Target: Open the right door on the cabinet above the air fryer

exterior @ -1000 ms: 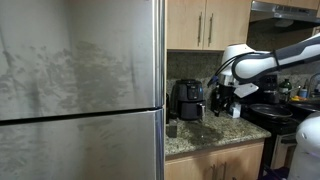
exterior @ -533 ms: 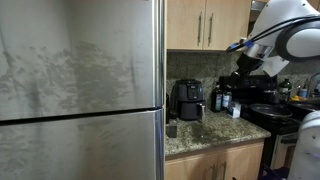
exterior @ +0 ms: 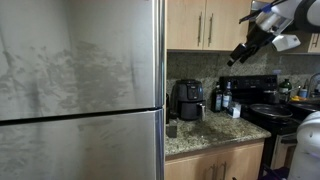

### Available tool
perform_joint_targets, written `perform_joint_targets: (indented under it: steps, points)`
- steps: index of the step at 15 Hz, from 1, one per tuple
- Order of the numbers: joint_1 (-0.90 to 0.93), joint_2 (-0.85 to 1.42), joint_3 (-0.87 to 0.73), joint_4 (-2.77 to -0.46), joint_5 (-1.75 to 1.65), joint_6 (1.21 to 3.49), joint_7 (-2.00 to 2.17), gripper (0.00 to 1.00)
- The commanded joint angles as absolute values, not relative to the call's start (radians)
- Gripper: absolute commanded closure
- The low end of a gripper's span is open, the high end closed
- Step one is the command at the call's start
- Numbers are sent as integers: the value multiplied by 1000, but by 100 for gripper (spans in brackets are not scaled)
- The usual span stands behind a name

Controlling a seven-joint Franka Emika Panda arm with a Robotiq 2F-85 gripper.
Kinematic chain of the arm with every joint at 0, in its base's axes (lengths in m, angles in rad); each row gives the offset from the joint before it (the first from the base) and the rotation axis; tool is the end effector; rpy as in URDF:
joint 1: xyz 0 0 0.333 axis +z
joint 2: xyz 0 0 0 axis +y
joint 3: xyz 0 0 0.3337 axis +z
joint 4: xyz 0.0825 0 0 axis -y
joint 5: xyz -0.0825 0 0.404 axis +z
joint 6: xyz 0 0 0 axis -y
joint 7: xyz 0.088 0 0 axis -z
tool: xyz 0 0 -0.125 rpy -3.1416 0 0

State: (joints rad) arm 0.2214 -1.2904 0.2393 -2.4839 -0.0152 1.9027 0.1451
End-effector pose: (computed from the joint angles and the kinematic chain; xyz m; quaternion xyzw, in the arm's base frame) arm 0.1673 0.1334 0.6820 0.9268 0.1061 0.3581 0.0390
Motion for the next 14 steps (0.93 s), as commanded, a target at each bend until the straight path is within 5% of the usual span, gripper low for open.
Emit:
perform_joint_targets:
  steps: [1,7,14]
  points:
    - [141,-1215,188,-2254,44,1896,186,0]
    - [130,-1265,215,-2349,24,1912,155,0]
    - [31,-961,95,-1925,196,1908,338,0]
